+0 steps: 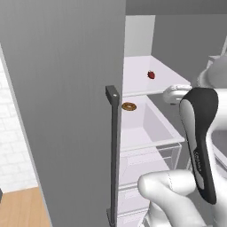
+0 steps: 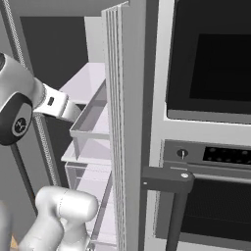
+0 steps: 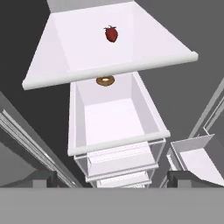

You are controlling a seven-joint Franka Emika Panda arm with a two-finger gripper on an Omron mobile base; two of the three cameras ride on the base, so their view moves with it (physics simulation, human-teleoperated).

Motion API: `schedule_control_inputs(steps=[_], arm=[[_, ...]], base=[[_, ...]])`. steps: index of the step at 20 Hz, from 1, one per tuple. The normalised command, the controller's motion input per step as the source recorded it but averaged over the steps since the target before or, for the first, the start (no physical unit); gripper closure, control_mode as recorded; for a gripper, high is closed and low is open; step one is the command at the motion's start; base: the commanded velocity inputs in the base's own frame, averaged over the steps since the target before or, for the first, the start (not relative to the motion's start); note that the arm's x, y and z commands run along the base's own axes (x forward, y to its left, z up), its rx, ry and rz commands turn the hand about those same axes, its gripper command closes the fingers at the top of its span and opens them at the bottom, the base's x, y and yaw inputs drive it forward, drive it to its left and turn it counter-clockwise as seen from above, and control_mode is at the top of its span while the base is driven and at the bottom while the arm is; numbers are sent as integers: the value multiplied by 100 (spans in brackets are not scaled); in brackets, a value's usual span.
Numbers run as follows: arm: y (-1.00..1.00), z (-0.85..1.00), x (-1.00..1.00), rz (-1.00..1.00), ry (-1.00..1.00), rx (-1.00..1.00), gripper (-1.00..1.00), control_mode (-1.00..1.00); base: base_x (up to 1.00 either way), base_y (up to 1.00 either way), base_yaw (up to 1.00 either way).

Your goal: Take the strawberry from the fridge and place it on top of the pancake, located on the dining counter.

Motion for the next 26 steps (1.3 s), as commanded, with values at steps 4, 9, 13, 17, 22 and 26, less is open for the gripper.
schedule_control_inputs(steps=[4,9,13,17,22,26], arm=[[0,1,44,3,-1,-3,-100,-100],[0,4,45,2,-1,-2,-100,-100],[0,2,49,4,-5,-3,-100,-100],[-10,7,41,6,0,0,-100,-100],[-8,0,45,3,-2,-1,-100,-100],[0,-1,47,0,-1,-4,-100,-100]], base=[[0,0,0],[0,0,0],[0,0,0],[0,0,0],[0,0,0],[0,0,0]])
